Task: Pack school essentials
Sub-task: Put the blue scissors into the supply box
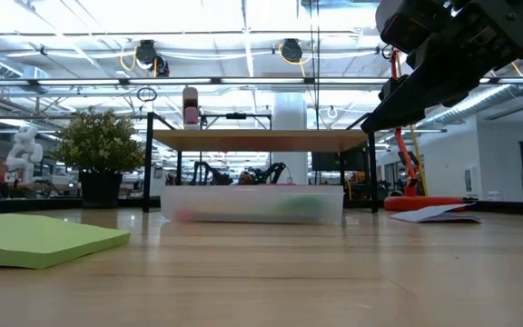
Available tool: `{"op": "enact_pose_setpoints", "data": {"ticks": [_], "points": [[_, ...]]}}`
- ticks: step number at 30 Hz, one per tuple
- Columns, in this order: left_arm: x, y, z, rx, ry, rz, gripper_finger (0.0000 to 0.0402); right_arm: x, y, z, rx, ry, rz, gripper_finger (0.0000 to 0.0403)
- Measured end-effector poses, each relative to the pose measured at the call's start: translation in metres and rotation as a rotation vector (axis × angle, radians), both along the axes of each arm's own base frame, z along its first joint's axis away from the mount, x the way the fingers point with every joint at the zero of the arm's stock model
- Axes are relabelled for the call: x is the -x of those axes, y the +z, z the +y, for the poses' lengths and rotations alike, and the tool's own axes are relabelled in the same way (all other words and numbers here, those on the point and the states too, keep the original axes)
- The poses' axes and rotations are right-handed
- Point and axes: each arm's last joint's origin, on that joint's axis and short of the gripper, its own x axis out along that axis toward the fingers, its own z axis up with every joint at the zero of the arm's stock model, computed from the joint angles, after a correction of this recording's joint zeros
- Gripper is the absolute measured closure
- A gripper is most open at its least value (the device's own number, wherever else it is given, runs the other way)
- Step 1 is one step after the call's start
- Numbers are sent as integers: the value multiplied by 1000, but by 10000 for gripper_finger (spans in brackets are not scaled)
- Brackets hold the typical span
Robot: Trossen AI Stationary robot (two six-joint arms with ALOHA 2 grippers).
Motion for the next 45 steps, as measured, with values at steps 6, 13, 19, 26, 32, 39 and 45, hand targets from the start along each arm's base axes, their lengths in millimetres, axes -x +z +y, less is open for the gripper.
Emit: {"op": "enact_pose_setpoints", "data": {"ticks": [6, 13, 19, 26, 32, 39, 45], "points": [[0, -21, 1, 2, -45, -48, 229, 0, 0, 0, 0, 0, 0, 200], [8, -53, 11, -27, -47, -41, 229, 0, 1, 0, -3, 1, -9, 200], [14, -74, 17, -11, -48, -26, 229, -1, 2, 1, -5, 2, -17, 200], [20, -92, 24, -3, -54, -30, 230, -1, 2, 1, -3, 4, -17, 200], [24, -102, 29, 24, -50, -27, 277, -1, 1, 1, -2, 4, -17, 200], [24, -103, 30, 25, -41, -23, 326, -1, 2, 1, -2, 4, -17, 200], [24, -102, 29, 21, -30, -21, 300, -1, 1, 1, -3, 3, -16, 200]]}}
